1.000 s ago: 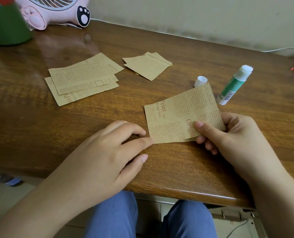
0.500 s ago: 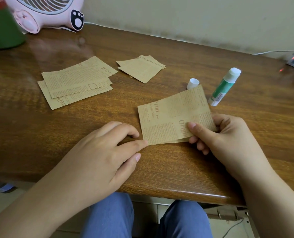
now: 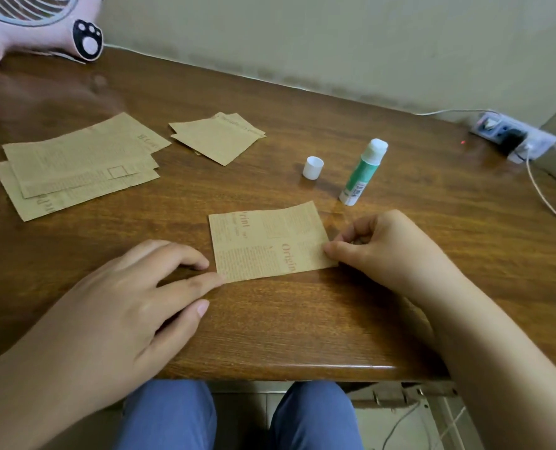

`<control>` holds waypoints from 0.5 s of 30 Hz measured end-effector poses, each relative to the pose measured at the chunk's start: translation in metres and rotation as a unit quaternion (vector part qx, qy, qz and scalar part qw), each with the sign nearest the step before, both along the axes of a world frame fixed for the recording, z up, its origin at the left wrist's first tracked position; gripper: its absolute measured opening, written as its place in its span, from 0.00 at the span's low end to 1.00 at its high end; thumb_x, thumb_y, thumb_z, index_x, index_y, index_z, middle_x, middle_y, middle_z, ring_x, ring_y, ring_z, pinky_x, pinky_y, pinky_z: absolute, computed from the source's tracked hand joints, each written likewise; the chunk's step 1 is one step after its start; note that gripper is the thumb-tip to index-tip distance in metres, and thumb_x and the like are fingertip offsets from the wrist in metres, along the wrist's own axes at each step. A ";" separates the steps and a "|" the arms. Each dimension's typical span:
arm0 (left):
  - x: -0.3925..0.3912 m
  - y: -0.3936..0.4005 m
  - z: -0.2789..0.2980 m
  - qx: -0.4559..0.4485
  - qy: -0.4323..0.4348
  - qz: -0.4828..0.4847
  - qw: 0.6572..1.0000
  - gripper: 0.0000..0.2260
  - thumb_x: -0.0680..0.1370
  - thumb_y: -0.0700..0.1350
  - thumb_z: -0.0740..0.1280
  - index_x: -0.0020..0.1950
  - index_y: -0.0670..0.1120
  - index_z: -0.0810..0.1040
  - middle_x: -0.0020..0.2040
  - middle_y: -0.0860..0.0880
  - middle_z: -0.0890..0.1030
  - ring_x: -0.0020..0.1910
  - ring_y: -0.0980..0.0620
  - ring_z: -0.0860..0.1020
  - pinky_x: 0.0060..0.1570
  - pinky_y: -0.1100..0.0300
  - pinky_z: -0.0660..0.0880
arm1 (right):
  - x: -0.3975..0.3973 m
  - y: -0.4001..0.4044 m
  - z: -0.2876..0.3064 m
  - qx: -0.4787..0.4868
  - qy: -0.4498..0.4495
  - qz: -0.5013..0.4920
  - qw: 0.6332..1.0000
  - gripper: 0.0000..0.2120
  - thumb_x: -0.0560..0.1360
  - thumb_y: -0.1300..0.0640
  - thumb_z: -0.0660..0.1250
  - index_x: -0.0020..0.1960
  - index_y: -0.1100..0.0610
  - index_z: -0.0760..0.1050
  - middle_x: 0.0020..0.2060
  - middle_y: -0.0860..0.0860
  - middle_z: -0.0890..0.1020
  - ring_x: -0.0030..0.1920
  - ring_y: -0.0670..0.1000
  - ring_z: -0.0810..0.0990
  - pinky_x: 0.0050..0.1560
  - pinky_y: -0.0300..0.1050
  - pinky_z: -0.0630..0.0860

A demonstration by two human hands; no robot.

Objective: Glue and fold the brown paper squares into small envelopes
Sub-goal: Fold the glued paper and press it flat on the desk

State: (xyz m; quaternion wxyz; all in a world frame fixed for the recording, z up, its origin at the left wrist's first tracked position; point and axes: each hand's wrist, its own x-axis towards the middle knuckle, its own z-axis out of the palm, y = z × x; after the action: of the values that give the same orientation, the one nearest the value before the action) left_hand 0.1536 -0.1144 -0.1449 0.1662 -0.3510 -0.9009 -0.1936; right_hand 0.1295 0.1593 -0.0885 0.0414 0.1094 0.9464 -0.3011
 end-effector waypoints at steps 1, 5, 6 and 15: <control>0.000 0.000 0.000 0.002 0.000 0.000 1.000 0.18 0.78 0.50 0.55 0.57 0.48 0.82 0.55 0.51 0.77 0.56 0.51 0.73 0.48 0.51 0.75 | 0.000 0.000 0.000 -0.002 0.001 0.002 1.000 0.07 0.71 0.52 0.71 0.35 0.52 0.79 0.18 0.40 0.75 0.22 0.38 0.71 0.20 0.27 0.63; 0.000 0.001 0.000 0.005 0.002 -0.001 1.000 0.18 0.78 0.50 0.55 0.57 0.48 0.82 0.55 0.51 0.77 0.56 0.51 0.73 0.50 0.52 0.74 | 0.000 0.000 0.000 -0.008 0.004 0.007 1.000 0.07 0.71 0.52 0.72 0.36 0.53 0.80 0.18 0.40 0.74 0.21 0.38 0.70 0.21 0.27 0.63; 0.000 0.001 0.000 0.004 0.002 0.000 1.000 0.18 0.78 0.50 0.55 0.57 0.48 0.82 0.55 0.51 0.77 0.56 0.51 0.73 0.50 0.52 0.74 | -0.001 0.001 0.000 -0.010 0.003 0.007 1.000 0.07 0.71 0.51 0.72 0.36 0.53 0.80 0.18 0.40 0.74 0.21 0.38 0.70 0.21 0.27 0.63; 0.000 0.001 0.000 0.008 0.000 0.001 1.000 0.18 0.78 0.50 0.56 0.57 0.48 0.82 0.55 0.51 0.77 0.56 0.51 0.74 0.48 0.50 0.75 | 0.003 0.001 -0.002 -0.019 0.015 0.019 1.000 0.06 0.72 0.54 0.71 0.37 0.53 0.80 0.18 0.41 0.75 0.21 0.37 0.71 0.21 0.27 0.64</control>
State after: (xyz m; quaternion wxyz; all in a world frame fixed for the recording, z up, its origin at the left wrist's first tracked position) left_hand 0.1538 -0.1132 -0.1448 0.1691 -0.3490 -0.8996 -0.2007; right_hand 0.1323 0.1603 -0.0905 0.0354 0.0858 0.9430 -0.3197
